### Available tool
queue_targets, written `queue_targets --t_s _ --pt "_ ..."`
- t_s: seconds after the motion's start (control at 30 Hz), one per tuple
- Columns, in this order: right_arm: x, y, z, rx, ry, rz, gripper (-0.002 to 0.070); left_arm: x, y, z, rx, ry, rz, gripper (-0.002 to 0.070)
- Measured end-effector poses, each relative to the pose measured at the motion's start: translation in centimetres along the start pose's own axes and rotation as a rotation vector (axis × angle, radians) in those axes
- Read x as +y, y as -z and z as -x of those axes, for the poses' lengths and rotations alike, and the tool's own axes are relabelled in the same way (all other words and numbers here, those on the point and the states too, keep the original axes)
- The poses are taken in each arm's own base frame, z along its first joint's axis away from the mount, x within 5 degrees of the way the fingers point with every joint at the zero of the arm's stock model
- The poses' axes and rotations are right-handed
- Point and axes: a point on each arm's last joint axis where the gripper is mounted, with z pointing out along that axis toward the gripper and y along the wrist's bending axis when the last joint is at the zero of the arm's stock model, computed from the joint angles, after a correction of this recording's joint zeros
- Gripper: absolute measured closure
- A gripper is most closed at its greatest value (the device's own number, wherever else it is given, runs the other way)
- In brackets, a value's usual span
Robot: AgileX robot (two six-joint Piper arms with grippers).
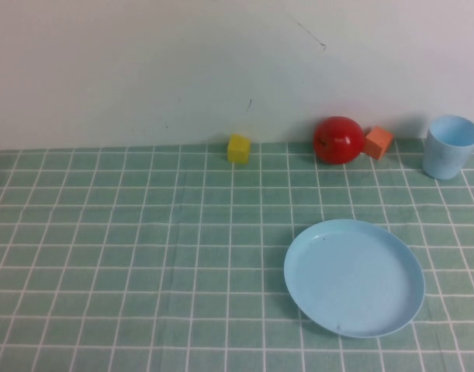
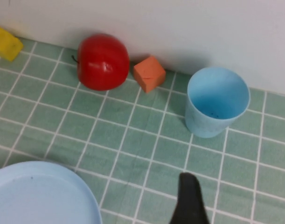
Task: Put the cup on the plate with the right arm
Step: Pick up the cup from the table
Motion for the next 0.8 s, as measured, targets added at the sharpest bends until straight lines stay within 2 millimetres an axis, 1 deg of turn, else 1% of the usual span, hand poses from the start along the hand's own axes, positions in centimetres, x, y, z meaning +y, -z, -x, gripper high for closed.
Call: queue_targets --t_s 0.07,0.17,0.27,0.47,0.57,0.7,0.8 --pt "-0.6 -2.1 0.9 0.032 0.001 0.01 0.0206 0.0 0.0 0.0 0.0 0.0 0.0 0.0678" --pt "-1.6 -5.8 1.6 0.09 -0.005 0.031 0.0197 0.0 0.0 0.0 0.0 0.0 0.0 0.0678" --pt "-2.4 -9.1 2.1 0.13 -0.011 0.042 0.0196 0.0 0.0 0.0 0.0 0.0 0.0 0.0678" --pt "-3.9 -15.1 2.6 0.191 -0.036 0.054 0.0196 0.0 0.0 0.0 0.0 0.0 0.0 0.0678" --pt "-4.5 -17.0 2.8 0.202 -0.023 0.038 0.0196 0.0 0.0 0.0 0.0 0.0 0.0 0.0678" --pt "-5.5 -18.9 3.5 0.203 0.01 -0.003 0.0196 0.0 0.0 0.0 0.0 0.0 0.0 0.0678" --pt "-6.0 -20.5 3.4 0.21 0.01 -0.019 0.0196 0.0 0.0 0.0 0.0 0.0 0.0 0.0678"
